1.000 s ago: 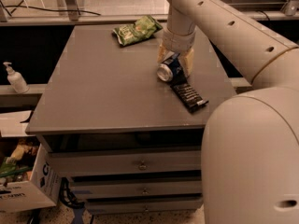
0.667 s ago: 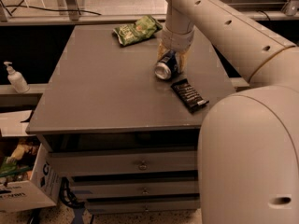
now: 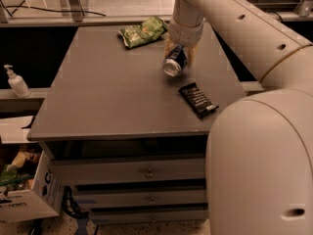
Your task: Place pepsi can upright
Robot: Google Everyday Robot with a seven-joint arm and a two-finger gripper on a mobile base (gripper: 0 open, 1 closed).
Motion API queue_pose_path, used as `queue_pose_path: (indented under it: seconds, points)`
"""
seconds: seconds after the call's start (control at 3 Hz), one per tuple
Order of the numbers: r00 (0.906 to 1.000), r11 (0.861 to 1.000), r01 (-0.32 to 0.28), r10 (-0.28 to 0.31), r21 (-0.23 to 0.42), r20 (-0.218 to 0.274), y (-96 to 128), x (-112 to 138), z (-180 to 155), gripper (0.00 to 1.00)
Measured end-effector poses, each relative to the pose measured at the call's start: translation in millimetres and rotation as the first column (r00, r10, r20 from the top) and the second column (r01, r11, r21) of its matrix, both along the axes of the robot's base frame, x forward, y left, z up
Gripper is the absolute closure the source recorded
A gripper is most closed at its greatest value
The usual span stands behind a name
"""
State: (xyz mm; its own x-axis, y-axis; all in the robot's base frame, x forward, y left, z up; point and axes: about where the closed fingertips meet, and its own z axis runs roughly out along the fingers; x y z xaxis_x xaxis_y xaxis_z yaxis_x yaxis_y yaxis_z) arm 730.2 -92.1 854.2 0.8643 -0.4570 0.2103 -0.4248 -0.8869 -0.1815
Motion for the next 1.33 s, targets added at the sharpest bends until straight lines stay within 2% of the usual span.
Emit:
queue_pose_path:
  seconds: [0.33, 0.67, 1.0, 1.33]
  points:
    - [1.0000, 1.000, 0.000, 0.000, 0.000, 0.000, 0.0, 0.0, 0.0, 1.00]
    - [0.9970, 0.998, -0.053, 0.052, 0.024, 0.058, 2.1, -5.5, 5.4, 1.00]
    - [0.9755, 0.986, -0.168, 0.162, 0.026, 0.149, 11.9, -14.9, 17.9, 1.00]
    - [0.9267, 0.955, -0.295, 0.288, -0.006, 0.242, 25.4, -25.6, 31.9, 1.00]
